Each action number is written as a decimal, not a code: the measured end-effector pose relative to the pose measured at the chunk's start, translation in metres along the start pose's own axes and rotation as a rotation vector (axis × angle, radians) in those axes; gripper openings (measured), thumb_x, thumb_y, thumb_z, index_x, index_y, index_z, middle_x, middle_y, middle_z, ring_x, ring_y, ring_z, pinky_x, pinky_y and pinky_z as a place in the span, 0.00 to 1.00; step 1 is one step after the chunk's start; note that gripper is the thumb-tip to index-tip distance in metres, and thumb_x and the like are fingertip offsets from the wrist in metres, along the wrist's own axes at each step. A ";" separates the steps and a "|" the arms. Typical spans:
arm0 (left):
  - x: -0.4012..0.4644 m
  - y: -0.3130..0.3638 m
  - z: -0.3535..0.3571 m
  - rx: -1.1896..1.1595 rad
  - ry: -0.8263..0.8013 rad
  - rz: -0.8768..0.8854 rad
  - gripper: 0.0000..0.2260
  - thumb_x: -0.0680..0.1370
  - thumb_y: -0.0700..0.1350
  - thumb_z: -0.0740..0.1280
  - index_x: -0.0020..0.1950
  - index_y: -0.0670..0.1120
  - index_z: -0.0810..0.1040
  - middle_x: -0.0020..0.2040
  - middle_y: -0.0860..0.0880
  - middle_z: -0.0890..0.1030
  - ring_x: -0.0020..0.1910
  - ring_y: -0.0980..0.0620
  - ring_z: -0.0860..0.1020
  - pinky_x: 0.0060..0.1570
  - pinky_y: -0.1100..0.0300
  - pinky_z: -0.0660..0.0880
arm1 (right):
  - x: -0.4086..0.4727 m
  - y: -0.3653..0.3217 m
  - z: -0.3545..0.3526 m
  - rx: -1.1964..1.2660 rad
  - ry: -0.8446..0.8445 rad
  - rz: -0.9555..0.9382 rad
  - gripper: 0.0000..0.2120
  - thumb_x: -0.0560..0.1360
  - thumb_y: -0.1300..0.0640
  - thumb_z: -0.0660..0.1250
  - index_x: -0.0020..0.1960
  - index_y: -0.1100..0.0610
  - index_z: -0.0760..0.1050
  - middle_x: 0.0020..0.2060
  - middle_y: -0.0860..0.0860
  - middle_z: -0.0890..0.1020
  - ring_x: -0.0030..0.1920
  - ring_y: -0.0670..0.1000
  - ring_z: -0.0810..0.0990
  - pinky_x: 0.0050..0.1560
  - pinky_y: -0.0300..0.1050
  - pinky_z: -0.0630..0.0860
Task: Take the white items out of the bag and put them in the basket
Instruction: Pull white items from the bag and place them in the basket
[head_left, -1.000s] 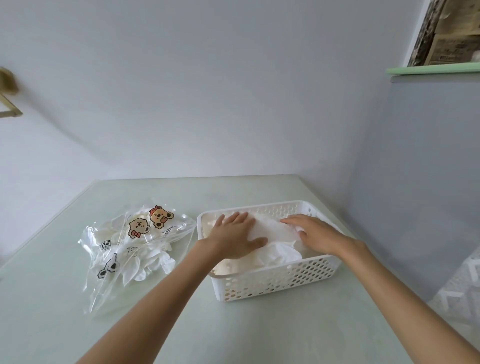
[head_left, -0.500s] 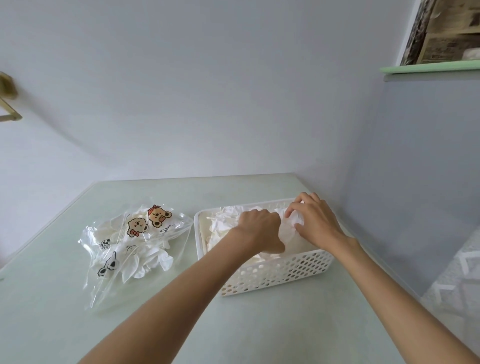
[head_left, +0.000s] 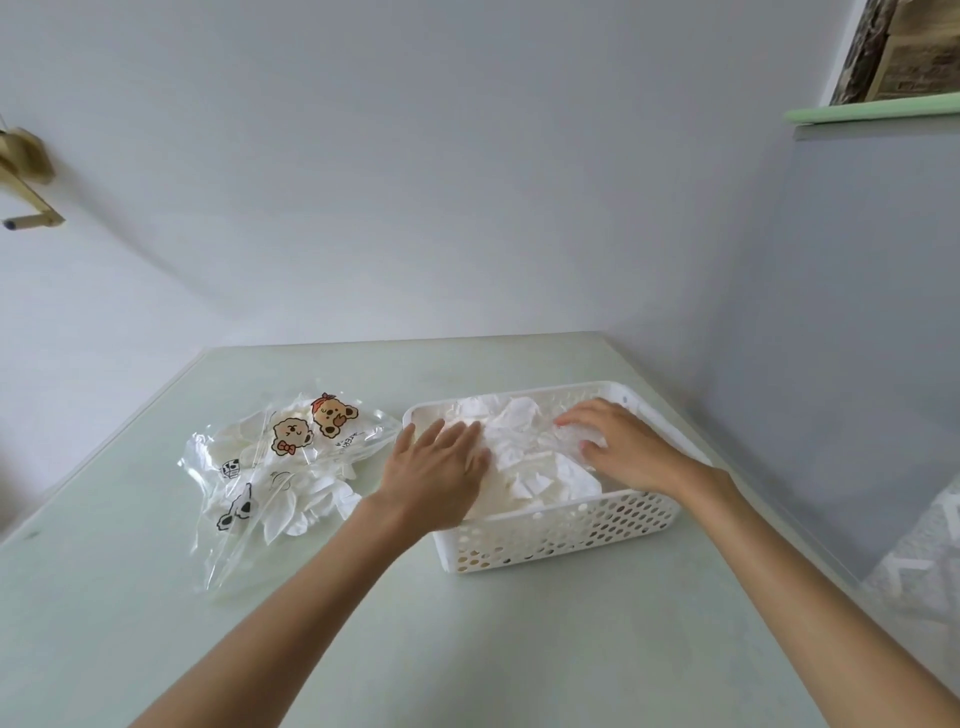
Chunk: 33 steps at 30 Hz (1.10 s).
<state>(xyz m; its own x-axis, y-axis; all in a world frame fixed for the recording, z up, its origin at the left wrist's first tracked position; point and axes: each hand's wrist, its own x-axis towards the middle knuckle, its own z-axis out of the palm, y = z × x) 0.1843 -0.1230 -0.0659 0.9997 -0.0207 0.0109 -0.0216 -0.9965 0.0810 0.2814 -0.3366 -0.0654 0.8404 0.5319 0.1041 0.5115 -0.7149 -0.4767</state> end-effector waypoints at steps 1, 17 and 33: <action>0.003 -0.004 -0.001 0.018 -0.008 0.034 0.23 0.84 0.52 0.43 0.79 0.50 0.48 0.79 0.54 0.53 0.78 0.51 0.48 0.75 0.49 0.43 | -0.001 0.001 0.001 -0.010 -0.048 0.054 0.21 0.79 0.64 0.58 0.69 0.49 0.70 0.69 0.46 0.67 0.70 0.48 0.65 0.68 0.43 0.63; -0.055 -0.047 -0.039 -0.314 0.501 0.023 0.26 0.76 0.52 0.68 0.73 0.53 0.65 0.71 0.56 0.70 0.71 0.54 0.63 0.65 0.60 0.61 | -0.024 -0.087 0.016 -0.004 0.669 -0.185 0.11 0.76 0.63 0.64 0.51 0.50 0.80 0.47 0.41 0.79 0.52 0.45 0.74 0.48 0.39 0.70; -0.065 -0.177 -0.006 -0.460 0.033 -0.490 0.20 0.84 0.51 0.49 0.49 0.50 0.80 0.36 0.55 0.75 0.30 0.49 0.79 0.49 0.59 0.72 | 0.005 -0.235 0.124 -0.396 0.157 -0.110 0.16 0.80 0.60 0.55 0.34 0.57 0.63 0.42 0.55 0.78 0.41 0.58 0.73 0.40 0.44 0.59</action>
<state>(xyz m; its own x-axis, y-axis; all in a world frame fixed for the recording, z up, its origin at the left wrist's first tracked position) 0.1234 0.0552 -0.0754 0.8945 0.4345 -0.1053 0.4253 -0.7541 0.5004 0.1426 -0.1093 -0.0612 0.7784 0.5610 0.2818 0.6031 -0.7929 -0.0872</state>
